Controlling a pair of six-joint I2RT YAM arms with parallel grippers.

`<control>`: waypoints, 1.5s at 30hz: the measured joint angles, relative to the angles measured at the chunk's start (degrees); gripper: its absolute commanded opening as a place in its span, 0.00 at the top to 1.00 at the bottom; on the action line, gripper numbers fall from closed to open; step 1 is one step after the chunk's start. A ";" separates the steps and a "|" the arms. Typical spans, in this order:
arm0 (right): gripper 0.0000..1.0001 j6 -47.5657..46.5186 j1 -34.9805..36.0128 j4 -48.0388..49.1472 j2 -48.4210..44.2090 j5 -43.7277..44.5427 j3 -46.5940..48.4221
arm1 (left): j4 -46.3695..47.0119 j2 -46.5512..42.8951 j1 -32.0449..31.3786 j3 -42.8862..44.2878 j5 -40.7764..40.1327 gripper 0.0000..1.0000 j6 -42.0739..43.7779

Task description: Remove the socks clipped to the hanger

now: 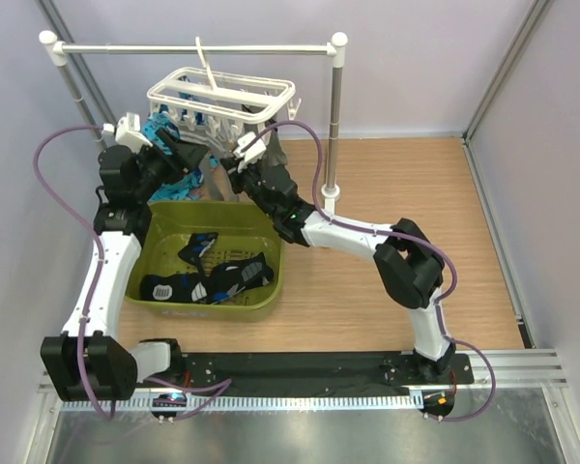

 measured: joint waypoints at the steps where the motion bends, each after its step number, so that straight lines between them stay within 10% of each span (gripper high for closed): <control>1: 0.99 0.26 0.20 0.02 -0.17 0.00 -0.42 | 0.00 -0.37 -0.52 0.96 -0.55 0.30 0.87; 31: 0.99 21.86 1.42 -6.82 -14.75 -8.83 -8.35 | 2.34 -11.04 -13.07 -16.04 -7.19 0.16 7.34; 34: 0.99 23.65 1.40 -6.82 -14.75 -9.51 -8.35 | 2.27 -10.23 -14.40 -16.04 -9.60 0.29 7.80; 39: 0.98 25.31 1.33 -7.10 -14.75 -11.47 -8.46 | 1.36 -9.46 -14.53 -15.82 -13.14 0.96 8.28; 45: 0.51 27.50 0.13 -9.46 -14.82 -12.85 -8.41 | -1.20 -10.03 -14.53 -15.21 -14.91 1.00 8.59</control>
